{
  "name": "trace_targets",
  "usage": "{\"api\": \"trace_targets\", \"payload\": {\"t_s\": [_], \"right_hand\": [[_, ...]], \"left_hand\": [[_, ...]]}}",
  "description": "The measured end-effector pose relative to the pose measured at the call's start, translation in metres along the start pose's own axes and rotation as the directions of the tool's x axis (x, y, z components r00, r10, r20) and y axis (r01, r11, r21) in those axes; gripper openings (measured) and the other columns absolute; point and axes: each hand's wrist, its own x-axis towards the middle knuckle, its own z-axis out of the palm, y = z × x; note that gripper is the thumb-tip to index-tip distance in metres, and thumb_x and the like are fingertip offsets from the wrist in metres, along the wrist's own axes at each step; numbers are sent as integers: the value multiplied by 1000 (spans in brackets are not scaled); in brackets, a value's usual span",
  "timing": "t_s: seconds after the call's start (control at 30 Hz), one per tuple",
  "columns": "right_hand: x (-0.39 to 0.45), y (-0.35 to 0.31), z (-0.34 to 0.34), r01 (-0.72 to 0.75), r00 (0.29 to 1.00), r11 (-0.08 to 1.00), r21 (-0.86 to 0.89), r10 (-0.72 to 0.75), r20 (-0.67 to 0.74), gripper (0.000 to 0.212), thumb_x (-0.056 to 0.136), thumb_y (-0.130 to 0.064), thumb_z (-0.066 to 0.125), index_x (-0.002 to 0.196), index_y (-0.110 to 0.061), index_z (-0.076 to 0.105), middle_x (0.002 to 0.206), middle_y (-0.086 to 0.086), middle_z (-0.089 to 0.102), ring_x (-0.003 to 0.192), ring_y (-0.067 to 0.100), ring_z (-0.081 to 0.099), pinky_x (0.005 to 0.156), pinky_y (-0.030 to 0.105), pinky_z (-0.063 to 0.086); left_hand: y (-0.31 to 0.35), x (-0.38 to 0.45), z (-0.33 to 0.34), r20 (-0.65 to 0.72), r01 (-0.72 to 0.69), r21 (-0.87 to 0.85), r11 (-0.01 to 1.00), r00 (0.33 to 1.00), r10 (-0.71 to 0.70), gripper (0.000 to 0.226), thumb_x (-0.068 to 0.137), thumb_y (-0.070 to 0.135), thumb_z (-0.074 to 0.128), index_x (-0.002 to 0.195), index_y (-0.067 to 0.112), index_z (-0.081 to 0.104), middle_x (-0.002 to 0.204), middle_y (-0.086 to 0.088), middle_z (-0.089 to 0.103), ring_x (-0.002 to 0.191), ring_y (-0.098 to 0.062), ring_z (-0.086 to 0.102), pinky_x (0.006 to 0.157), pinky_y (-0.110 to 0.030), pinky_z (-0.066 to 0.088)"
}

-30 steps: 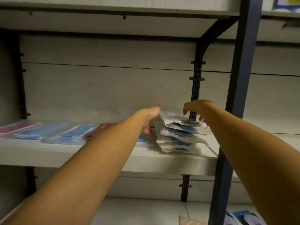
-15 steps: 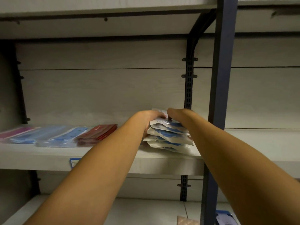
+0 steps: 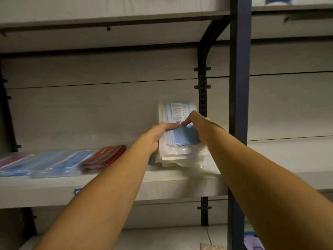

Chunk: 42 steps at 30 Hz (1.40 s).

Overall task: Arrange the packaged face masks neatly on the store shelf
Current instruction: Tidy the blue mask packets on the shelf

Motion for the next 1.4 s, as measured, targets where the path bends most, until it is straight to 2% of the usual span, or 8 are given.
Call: {"api": "trace_targets", "payload": {"t_s": [0.1, 0.23, 0.43, 0.53, 0.67, 0.83, 1.0, 1.4], "right_hand": [[5, 2, -2, -7, 999, 999, 32, 6, 43, 111, 26, -35, 80, 131, -12, 53, 120, 14, 64, 104, 36, 64, 85, 45, 50], [-12, 2, -3, 123, 979, 987, 104, -137, 148, 67, 57, -30, 70, 124, -21, 62, 113, 10, 72, 104, 32, 69, 91, 49, 53], [10, 4, -5, 212, 956, 950, 228, -250, 151, 99, 43, -9, 76, 135, -20, 42, 124, 16, 63, 106, 38, 67, 74, 50, 61], [14, 13, -2, 184, 955, 939, 292, -240, 172, 108, 36, -3, 76, 136, -21, 40, 126, 18, 62, 108, 41, 65, 79, 51, 60], [9, 31, 2, 186, 956, 919, 347, -251, 153, 91, 62, 9, 66, 137, -26, 30, 126, 13, 60, 113, 36, 62, 89, 52, 58], [16, 53, 1, 213, 957, 917, 336, -266, 119, 82, 76, 13, 46, 146, -23, 24, 128, 11, 58, 118, 31, 58, 100, 46, 54], [13, 37, 2, 323, 932, 911, 255, -354, 82, 80, 73, 16, 45, 144, -17, 28, 125, 13, 57, 115, 29, 57, 89, 39, 57], [39, 48, -2, 278, 916, 916, 289, -343, 209, 119, 34, -17, 88, 143, -21, 41, 127, 9, 65, 119, 33, 62, 92, 55, 55]], "left_hand": [[-1, 3, -7, -3, -63, -66, 996, 998, 63, 86, 52, 25, 99, 127, 4, 64, 114, -20, 72, 104, -38, 71, 98, -53, 53], [2, -3, -6, -12, -160, -116, 980, 987, 159, 63, 66, 11, 90, 123, 1, 65, 110, -18, 74, 98, -33, 74, 85, -46, 60], [2, -11, -11, 72, -271, -116, 956, 957, 280, 44, 77, -5, 77, 117, 11, 69, 110, -11, 75, 98, -25, 74, 84, -42, 61], [-5, -8, -18, 94, -292, -82, 953, 949, 299, 59, 72, -3, 81, 127, 11, 63, 115, -11, 74, 108, -27, 71, 91, -45, 58], [-17, -2, -29, 124, -243, -39, 969, 961, 246, 92, 52, 22, 98, 134, 16, 55, 118, -9, 73, 110, -26, 70, 93, -47, 57], [-20, -4, -31, 139, -236, -15, 972, 962, 235, 87, 62, 12, 92, 138, 16, 49, 120, -8, 72, 110, -24, 70, 94, -44, 57], [-10, 0, -29, 176, -227, 6, 974, 959, 223, 88, 60, 1, 85, 139, 20, 50, 121, -11, 71, 114, -29, 68, 97, -51, 54], [-11, -4, -34, 225, -95, 115, 989, 972, 67, 66, 70, 4, 84, 131, 13, 62, 122, -11, 71, 118, -29, 65, 104, -51, 49]]}}
